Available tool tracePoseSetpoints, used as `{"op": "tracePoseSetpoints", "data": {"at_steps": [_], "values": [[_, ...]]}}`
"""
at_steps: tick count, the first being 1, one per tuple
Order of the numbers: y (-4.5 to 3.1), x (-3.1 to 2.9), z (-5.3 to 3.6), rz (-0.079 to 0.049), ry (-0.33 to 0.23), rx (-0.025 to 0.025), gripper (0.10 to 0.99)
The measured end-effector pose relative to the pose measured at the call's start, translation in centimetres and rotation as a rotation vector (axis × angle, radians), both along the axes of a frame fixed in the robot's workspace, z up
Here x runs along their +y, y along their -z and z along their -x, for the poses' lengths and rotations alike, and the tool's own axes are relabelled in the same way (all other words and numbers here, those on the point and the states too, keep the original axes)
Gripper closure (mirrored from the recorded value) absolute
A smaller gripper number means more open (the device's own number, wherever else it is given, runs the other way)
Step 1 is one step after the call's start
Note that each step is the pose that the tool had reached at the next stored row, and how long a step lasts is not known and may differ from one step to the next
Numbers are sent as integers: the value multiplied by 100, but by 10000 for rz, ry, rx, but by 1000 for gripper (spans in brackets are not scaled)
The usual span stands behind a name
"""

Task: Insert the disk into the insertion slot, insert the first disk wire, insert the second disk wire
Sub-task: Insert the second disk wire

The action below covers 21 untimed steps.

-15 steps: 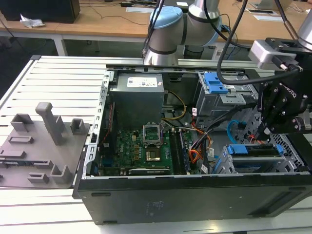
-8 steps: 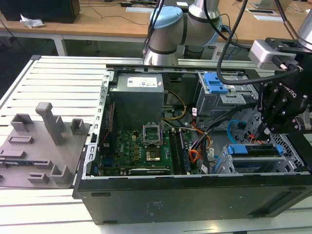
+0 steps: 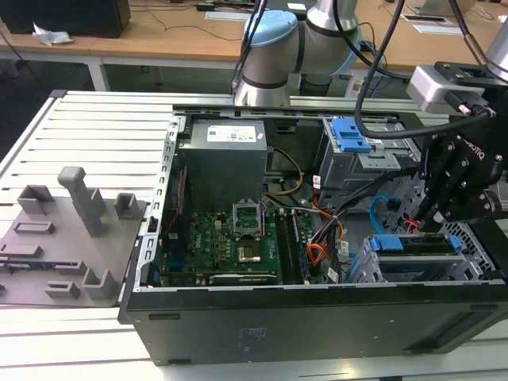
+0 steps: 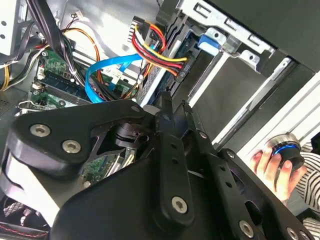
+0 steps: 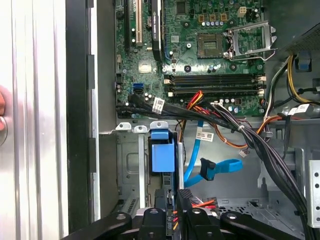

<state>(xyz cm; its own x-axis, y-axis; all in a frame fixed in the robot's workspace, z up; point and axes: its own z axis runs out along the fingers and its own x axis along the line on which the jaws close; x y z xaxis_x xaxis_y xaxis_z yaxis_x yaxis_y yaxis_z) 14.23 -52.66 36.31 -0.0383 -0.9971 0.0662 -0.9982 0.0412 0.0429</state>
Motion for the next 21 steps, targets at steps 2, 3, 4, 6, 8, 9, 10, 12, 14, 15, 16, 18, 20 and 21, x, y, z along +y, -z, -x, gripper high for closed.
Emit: {"op": "tracePoseSetpoints", "data": {"at_steps": [2, 3, 4, 6, 8, 9, 10, 12, 14, 15, 16, 18, 20, 21], "values": [[-19, -1, -2, 3, 2, 0, 847], [-47, 0, -3, 1, 1, 0, 847], [-68, 0, -3, 2, 0, 0, 847], [-97, 1, -3, 1, 0, 0, 847], [-156, 2, -3, 2, 0, 0, 847], [-223, 5, -3, 4, 0, 0, 847], [-246, 6, -3, 7, 0, 0, 847], [-307, 9, -2, 11, 0, 0, 847], [-381, 13, -3, 15, 0, 0, 847], [-413, 15, -3, 15, 0, 0, 847], [-414, 15, -3, 13, 0, 0, 847], [-416, 37, -3, 16, 0, 0, 847], [-415, 79, -3, 14, 1, 0, 847], [-415, 111, -3, 15, 0, 0, 847]]}}
